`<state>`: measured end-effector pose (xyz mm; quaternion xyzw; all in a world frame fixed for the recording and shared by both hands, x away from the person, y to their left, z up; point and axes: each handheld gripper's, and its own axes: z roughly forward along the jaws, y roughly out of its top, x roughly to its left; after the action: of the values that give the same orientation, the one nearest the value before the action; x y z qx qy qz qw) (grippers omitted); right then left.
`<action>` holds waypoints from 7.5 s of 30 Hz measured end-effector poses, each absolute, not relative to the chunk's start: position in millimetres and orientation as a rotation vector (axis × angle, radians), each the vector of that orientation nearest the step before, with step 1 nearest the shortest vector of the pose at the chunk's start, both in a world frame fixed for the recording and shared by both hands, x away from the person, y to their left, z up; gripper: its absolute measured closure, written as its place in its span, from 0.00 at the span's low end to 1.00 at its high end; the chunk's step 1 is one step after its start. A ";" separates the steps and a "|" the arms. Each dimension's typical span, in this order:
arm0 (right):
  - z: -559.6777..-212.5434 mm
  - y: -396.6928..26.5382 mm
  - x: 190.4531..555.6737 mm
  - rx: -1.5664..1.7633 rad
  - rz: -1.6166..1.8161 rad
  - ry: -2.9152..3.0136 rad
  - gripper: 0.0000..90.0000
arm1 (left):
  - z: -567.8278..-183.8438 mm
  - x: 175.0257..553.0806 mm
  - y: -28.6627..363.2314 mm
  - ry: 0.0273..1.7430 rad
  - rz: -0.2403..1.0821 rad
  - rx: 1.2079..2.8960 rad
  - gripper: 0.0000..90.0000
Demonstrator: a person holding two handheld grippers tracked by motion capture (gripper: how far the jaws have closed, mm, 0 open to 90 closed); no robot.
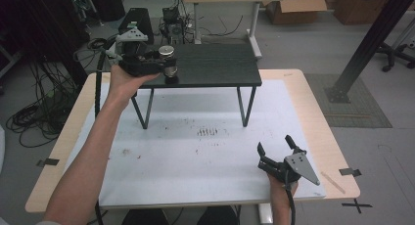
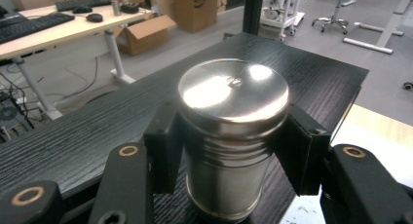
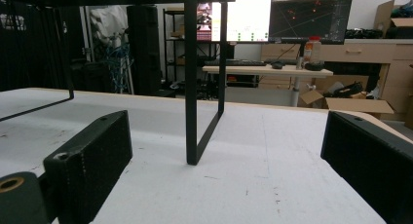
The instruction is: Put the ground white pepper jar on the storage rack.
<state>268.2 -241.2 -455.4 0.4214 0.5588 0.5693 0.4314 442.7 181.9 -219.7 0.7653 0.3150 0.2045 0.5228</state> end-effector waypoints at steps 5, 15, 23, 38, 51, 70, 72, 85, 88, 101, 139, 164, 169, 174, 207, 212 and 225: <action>-455.4 -241.2 268.1 1.050 1.419 1.394 0.05 | -222.3 446.2 181.2 0.770 0.481 1.838 0.54; -455.4 -241.3 268.1 1.050 1.420 1.393 0.05 | -228.7 450.7 178.3 0.784 0.486 1.849 0.54; -455.4 -241.3 268.0 1.049 1.421 1.392 0.05 | -229.9 449.3 176.6 0.770 0.515 1.857 0.54; -455.5 -241.4 268.0 1.048 1.422 1.391 0.05 | -230.1 449.7 176.8 0.775 0.506 1.850 0.54; -455.4 -241.3 268.0 1.049 1.421 1.392 0.05 | -230.7 449.9 176.5 0.775 0.513 1.858 0.53; -455.4 -241.3 268.1 1.049 1.422 1.393 0.05 | -230.2 447.6 173.7 0.794 0.521 1.837 0.02; -455.5 -241.4 268.0 1.049 1.422 1.393 0.05 | -229.5 447.3 174.1 0.791 0.520 1.832 0.01; -455.4 -241.4 268.3 1.050 1.421 1.392 0.05 | -227.9 441.8 179.4 0.786 0.499 1.819 0.01; -455.4 -241.4 268.3 1.050 1.421 1.392 0.05 | -229.2 439.8 183.1 0.791 0.505 1.824 0.01; -455.4 -241.3 268.2 1.051 1.421 1.393 0.05 | -226.9 414.1 203.0 0.764 0.554 1.821 0.01; -455.4 -241.2 268.2 1.050 1.420 1.393 0.05 | -283.3 320.7 281.4 0.771 0.653 1.688 0.01; -455.4 -241.2 268.2 1.050 1.419 1.394 0.05 | -371.4 300.2 327.0 0.851 0.696 1.627 0.01; -455.3 -241.1 268.3 1.051 1.419 1.394 0.05 | -387.6 296.0 332.9 0.853 0.710 1.622 0.01; -455.4 -241.0 268.2 1.052 1.419 1.395 0.05 | -404.1 291.0 337.3 0.880 0.721 1.601 0.01; -455.3 -240.9 268.5 1.050 1.415 1.397 0.05 | -453.0 260.4 355.7 0.895 0.891 1.413 0.02; -455.3 -240.8 268.5 1.050 1.414 1.397 0.05 | -454.2 258.3 358.7 0.887 0.886 1.376 0.01; -455.4 -240.9 268.2 1.051 1.416 1.396 0.05 | -453.9 259.5 357.3 0.888 0.886 1.402 0.00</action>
<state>268.2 -240.9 -455.4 0.4214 0.5600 0.5679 0.4317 259.5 357.3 -453.9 0.6020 0.3812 0.3806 0.5894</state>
